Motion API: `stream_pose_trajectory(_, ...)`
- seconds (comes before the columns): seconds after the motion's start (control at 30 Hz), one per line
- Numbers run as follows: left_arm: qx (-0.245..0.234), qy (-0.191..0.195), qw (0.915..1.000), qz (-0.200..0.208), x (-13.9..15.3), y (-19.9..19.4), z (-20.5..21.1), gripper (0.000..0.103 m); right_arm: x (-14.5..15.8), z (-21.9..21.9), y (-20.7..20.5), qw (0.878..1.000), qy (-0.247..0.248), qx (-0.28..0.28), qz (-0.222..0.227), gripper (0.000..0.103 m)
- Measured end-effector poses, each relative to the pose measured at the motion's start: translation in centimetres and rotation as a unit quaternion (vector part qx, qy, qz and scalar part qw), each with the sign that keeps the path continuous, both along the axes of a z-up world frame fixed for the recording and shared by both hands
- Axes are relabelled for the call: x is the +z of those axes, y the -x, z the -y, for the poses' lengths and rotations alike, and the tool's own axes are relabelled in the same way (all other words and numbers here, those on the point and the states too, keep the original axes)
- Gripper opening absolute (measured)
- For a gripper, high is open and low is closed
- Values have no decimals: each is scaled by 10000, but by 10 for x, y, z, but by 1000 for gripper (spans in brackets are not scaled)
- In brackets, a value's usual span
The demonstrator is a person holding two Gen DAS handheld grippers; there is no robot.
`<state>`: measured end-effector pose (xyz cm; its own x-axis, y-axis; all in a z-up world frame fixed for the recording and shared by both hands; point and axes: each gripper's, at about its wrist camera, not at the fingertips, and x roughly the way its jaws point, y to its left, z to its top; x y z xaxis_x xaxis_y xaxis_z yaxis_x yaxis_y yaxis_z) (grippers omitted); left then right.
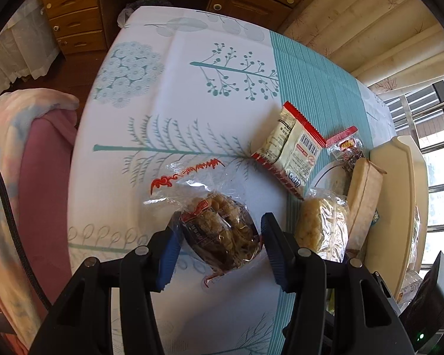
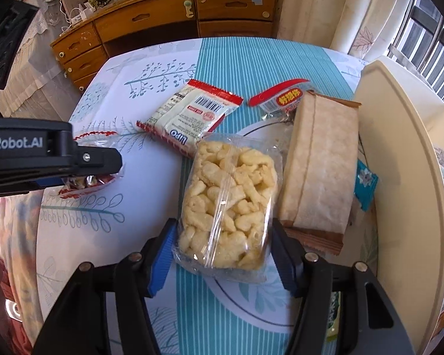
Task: Organize snacks
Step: 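Lift nut bag with left tool while right tool lifts puffed-crisp bag toward tray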
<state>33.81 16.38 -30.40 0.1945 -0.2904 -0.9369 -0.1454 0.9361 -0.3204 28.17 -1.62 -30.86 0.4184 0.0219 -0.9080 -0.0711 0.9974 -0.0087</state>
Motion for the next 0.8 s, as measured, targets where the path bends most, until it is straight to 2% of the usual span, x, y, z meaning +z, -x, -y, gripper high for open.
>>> stream_pose_trajectory(0.47, -96, 102, 9999, -89, 14, 60, -28, 52, 3, -8, 40, 9979, -282, -134, -572, 60)
stream_pose_trajectory(0.8, -368, 165, 9991, 130, 53, 96, -44, 52, 14, -6, 87, 9919, -637, -619, -910, 59)
